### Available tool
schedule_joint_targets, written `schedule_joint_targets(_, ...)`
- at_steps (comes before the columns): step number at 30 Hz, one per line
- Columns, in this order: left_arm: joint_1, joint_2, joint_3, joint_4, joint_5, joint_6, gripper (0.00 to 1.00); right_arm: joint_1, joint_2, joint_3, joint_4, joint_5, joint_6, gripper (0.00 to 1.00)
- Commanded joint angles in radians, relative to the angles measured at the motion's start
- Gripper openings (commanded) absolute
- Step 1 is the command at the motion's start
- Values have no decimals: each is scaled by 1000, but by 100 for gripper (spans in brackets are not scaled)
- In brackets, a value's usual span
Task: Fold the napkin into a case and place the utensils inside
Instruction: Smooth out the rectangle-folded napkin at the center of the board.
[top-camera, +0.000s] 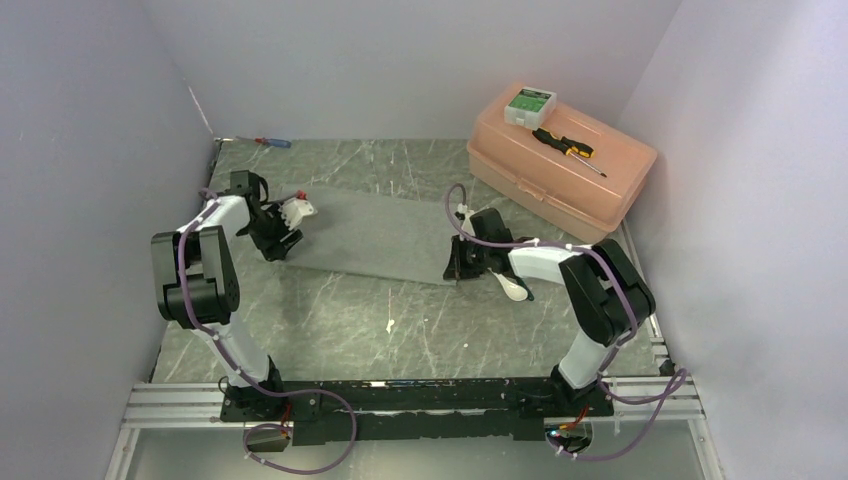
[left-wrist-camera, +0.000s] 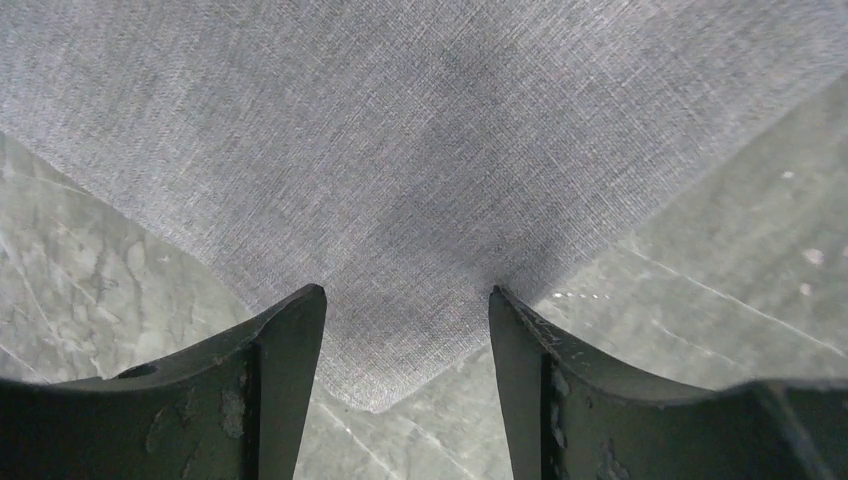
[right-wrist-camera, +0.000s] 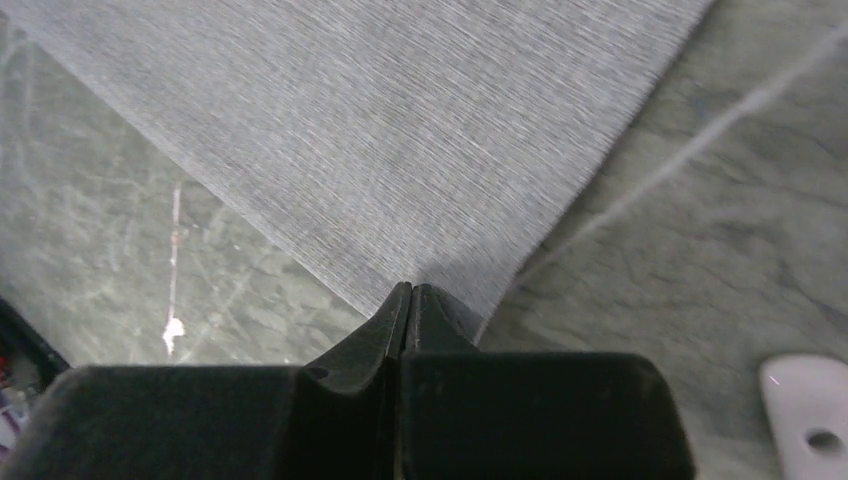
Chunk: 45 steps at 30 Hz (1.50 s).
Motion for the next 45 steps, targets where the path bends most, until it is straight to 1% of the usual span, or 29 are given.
schedule_joint_targets(1, 18, -4, 118, -192, 97, -27, 67, -14, -46, 24, -221, 143, -83, 0)
schedule_joint_targets(2, 24, -1, 139, -211, 108, -27, 67, -14, -57, 32, -236, 143, -84, 2)
schedule_joint_targets(6, 55, 23, 222, -252, 138, -48, 65, -13, -133, 85, -287, 127, -76, 20)
schedule_joint_targets(8, 68, 24, 226, -236, 142, -57, 64, -12, -170, 128, -327, 101, -74, 31)
schedule_joint_targets(9, 69, 17, 217, -232, 145, -48, 64, -8, -186, 147, -351, 114, -75, 36)
schedule_joint_targets(10, 69, 8, 201, -225, 145, -36, 64, -7, -194, 164, -379, 133, -71, 39)
schedule_joint_targets(12, 69, -6, 161, -204, 145, -19, 64, -10, -192, 182, -429, 150, -58, 40)
schedule_joint_targets(14, 69, -4, 135, -197, 139, -6, 64, -11, -189, 160, -433, 156, -23, 41)
schedule_joint_targets(19, 81, 33, 85, -97, 78, -19, 60, -8, -188, 37, -339, 150, 91, 48)
schedule_joint_targets(22, 85, 53, 68, -54, 47, -25, 59, -8, -161, -3, -288, 132, 124, 48)
schedule_joint_targets(29, 98, 68, 36, -32, 40, -10, 58, -22, -115, -38, -213, 110, 171, 48)
schedule_joint_targets(34, 100, 65, 23, -21, 49, -13, 58, -35, -86, -31, -168, 33, 209, 51)
schedule_joint_targets(37, 100, 64, 28, -23, 56, -20, 58, -36, -62, -24, -158, 24, 230, 51)
schedule_joint_targets(39, 100, 62, 28, -21, 59, -23, 59, -37, -56, -29, -160, 42, 244, 46)
schedule_joint_targets(42, 101, 62, 45, -40, 72, -37, 61, -37, -56, -40, -164, 69, 259, 35)
schedule_joint_targets(45, 112, 78, 116, -123, 116, -78, 62, -37, -49, -41, -168, 84, 264, 23)
